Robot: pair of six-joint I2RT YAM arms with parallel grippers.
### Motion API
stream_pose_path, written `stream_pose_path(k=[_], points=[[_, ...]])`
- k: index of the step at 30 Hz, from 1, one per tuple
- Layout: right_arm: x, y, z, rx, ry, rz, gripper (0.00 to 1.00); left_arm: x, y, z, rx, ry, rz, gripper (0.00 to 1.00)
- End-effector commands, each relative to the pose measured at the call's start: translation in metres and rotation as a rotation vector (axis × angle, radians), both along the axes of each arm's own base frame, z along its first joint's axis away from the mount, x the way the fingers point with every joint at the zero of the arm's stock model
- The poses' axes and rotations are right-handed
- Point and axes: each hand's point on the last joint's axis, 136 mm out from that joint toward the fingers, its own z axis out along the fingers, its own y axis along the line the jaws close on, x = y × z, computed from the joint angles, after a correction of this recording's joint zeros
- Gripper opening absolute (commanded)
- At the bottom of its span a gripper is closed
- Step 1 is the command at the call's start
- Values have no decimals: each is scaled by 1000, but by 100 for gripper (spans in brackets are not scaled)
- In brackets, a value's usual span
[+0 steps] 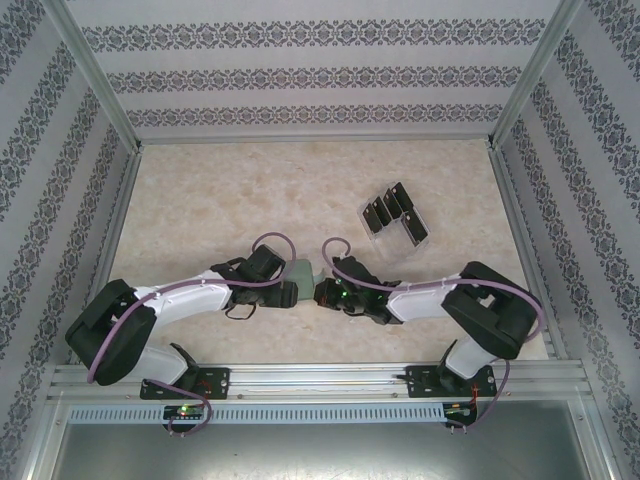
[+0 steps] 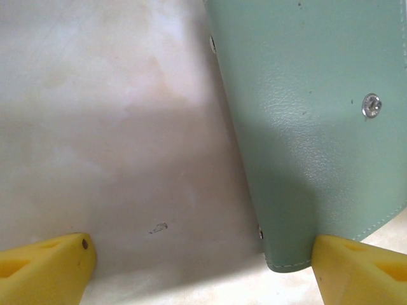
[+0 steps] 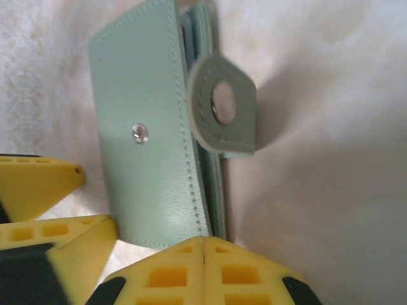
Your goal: Put the credit cards into the card holder
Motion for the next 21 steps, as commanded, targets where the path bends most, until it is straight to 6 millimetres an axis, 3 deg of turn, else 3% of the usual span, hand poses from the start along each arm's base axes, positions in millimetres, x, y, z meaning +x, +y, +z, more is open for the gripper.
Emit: stream_pose_path(k=[1, 3, 6, 9, 12, 21], points=[[15, -4, 55, 17, -91, 17, 0, -11, 9, -19, 43, 39, 17, 90], [22, -18, 72, -39, -118, 10, 1, -10, 8, -21, 43, 41, 17, 90], [33, -42, 86, -143, -136, -2, 11, -10, 7, -24, 45, 49, 16, 90], [41, -57, 88, -201, -120, 4, 31, -12, 7, -28, 51, 56, 18, 89], [45, -57, 86, -251, -96, 52, 39, -14, 9, -30, 56, 62, 20, 89], [46, -33, 50, -326, 1, 189, 36, -15, 11, -30, 62, 63, 23, 89]])
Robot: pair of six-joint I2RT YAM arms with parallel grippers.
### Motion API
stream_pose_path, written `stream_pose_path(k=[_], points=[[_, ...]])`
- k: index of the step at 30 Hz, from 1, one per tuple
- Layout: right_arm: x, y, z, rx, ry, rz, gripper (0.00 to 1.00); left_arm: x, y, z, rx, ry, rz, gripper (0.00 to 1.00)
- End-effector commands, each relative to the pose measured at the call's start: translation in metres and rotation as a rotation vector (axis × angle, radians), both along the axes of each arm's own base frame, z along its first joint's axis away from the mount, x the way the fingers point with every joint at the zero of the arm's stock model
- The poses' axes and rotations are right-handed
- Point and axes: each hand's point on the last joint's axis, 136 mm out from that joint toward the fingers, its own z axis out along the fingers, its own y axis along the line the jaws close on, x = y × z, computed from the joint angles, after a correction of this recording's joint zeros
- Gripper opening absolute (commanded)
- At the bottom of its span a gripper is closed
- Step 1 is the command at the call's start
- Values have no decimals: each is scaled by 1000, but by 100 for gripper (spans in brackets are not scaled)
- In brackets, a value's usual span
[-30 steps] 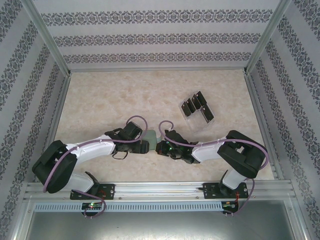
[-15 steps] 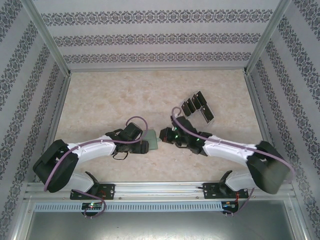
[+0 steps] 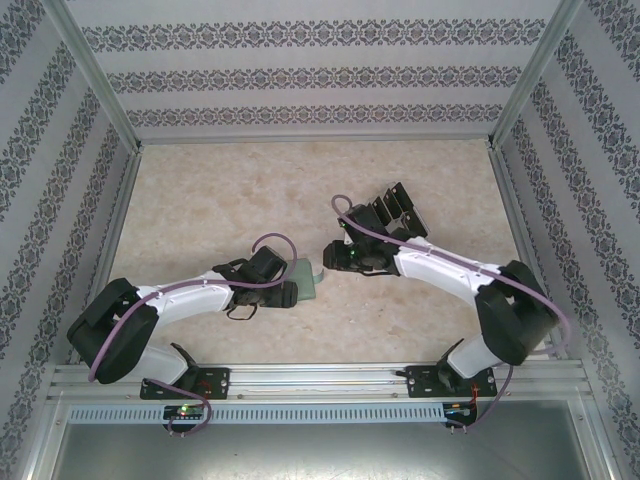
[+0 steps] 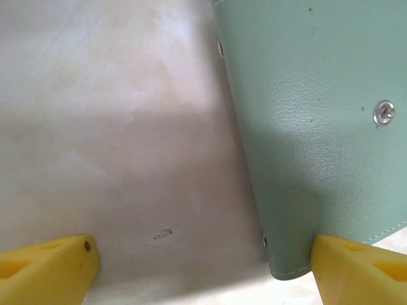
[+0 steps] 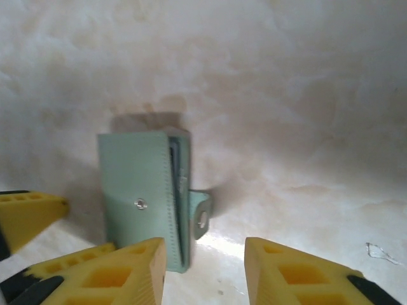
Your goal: Put the credit cards into the card holder
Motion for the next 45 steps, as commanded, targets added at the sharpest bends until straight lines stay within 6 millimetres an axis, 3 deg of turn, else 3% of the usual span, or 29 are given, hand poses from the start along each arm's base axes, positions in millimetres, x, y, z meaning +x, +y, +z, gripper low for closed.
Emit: stream_pose_path(k=[1, 12, 32, 34, 41, 45], points=[[-8, 9, -2, -29, 23, 79, 36, -17, 10, -27, 44, 74, 5, 89], [-7, 25, -18, -57, 51, 117, 30, -17, 9, -28, 38, 72, 4, 89], [-8, 22, -35, -87, 68, 117, 4, -18, 10, -27, 34, 68, 7, 89], [-8, 22, -34, -74, 67, 116, 0, -17, 10, -26, 36, 66, 7, 89], [-11, 38, -10, 67, 60, 117, 0, -18, 11, -26, 38, 68, 7, 88], [-12, 48, -7, 112, 74, 125, 0, -18, 11, -26, 39, 68, 3, 88]])
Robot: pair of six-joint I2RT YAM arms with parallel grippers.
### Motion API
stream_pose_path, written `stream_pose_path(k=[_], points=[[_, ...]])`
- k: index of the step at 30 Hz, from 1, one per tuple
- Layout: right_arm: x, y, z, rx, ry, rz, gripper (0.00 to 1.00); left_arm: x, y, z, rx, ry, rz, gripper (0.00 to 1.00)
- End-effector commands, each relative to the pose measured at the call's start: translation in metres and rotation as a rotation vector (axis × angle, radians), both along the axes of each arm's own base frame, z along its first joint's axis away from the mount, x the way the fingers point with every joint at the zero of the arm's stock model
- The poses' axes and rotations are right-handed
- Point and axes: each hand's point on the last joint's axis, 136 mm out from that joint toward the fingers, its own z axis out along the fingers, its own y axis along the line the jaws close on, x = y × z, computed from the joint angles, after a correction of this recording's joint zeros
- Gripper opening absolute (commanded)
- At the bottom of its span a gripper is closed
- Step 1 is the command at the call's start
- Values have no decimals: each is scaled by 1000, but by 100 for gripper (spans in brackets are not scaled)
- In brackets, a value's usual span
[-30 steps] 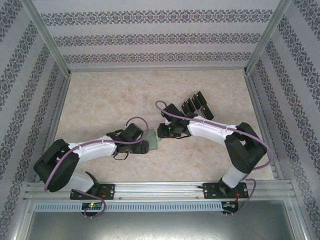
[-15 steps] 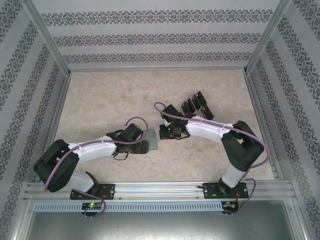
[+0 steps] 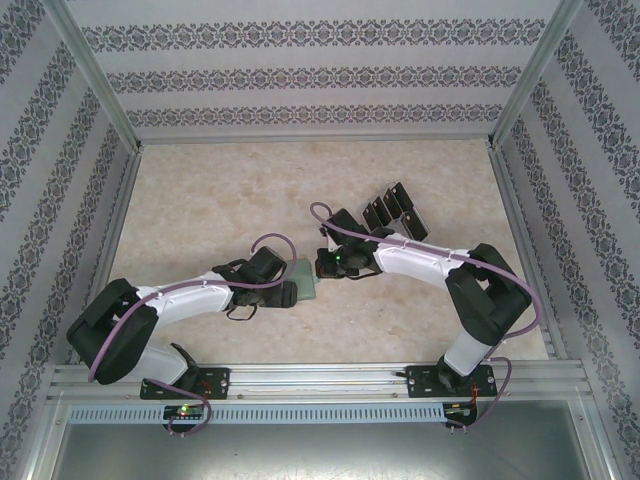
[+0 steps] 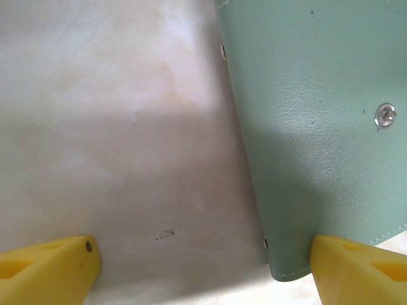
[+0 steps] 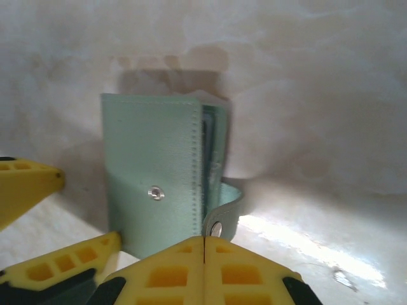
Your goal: Put the credit cards into the card holder
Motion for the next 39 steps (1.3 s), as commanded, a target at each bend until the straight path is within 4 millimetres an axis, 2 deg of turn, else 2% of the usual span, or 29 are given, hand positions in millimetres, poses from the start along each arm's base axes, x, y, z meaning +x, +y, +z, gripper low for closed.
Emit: stream_pose_path(k=[1, 13, 30, 33, 39], points=[[-2, 15, 14, 86, 8, 9, 0, -19, 10, -26, 43, 75, -6, 88], [-13, 46, -3, 135, 66, 51, 0, -16, 7, -24, 43, 75, -14, 88], [-8, 47, -26, 109, 97, 32, 0, -17, 7, -24, 40, 78, -19, 87], [-6, 46, -22, 120, 86, 25, 0, -16, 6, -23, 40, 76, -20, 87], [-4, 45, 0, 157, 54, 13, 0, -17, 6, -23, 37, 78, -23, 87]])
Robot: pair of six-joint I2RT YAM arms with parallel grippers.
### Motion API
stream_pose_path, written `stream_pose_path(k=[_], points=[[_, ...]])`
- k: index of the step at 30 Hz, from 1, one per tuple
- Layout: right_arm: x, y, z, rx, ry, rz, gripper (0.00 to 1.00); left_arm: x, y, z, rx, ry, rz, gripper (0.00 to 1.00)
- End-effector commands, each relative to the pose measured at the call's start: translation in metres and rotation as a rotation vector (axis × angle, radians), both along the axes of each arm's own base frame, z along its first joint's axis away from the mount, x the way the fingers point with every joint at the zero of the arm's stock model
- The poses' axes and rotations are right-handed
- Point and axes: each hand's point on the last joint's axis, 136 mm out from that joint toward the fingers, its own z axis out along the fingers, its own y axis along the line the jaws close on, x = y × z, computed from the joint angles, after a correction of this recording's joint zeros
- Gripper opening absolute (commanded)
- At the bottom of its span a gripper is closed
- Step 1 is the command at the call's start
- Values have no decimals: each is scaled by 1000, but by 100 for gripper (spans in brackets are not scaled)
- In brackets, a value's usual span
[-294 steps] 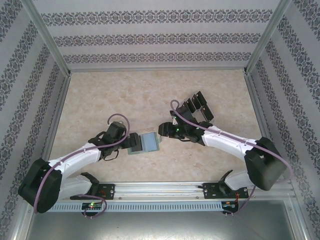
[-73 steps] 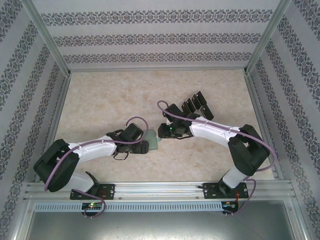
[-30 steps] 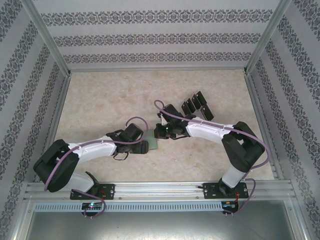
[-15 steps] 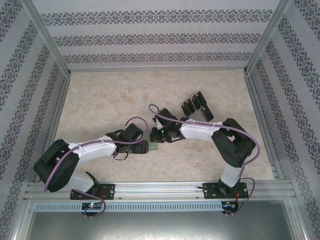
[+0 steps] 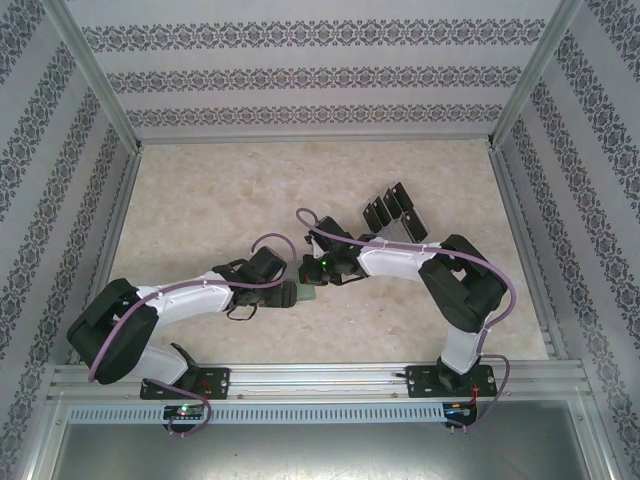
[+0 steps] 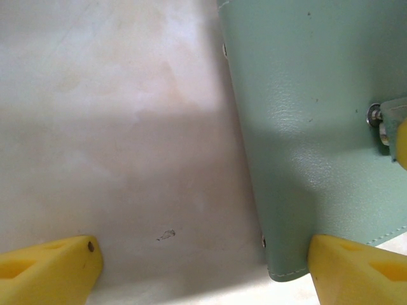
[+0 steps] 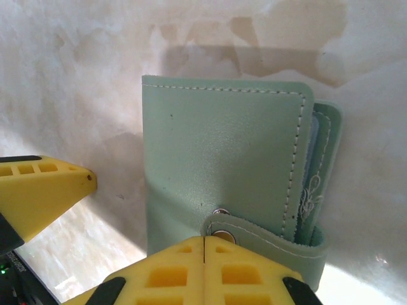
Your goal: Put the credit cards into the card holder
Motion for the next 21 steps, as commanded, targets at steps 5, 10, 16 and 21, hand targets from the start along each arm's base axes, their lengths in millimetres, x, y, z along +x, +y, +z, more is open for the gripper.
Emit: stream_pose_path(k=[5, 10, 16, 21], points=[[10, 5, 30, 65, -44, -16, 0, -18, 6, -24, 36, 83, -25, 87], [9, 8, 22, 66, -25, -10, 0, -19, 6, -25, 36, 85, -24, 87], [8, 12, 17, 67, -14, -3, 0, -19, 6, -25, 36, 85, -27, 86], [8, 13, 9, 53, 0, -1, 0, -18, 5, -25, 34, 85, -29, 86]])
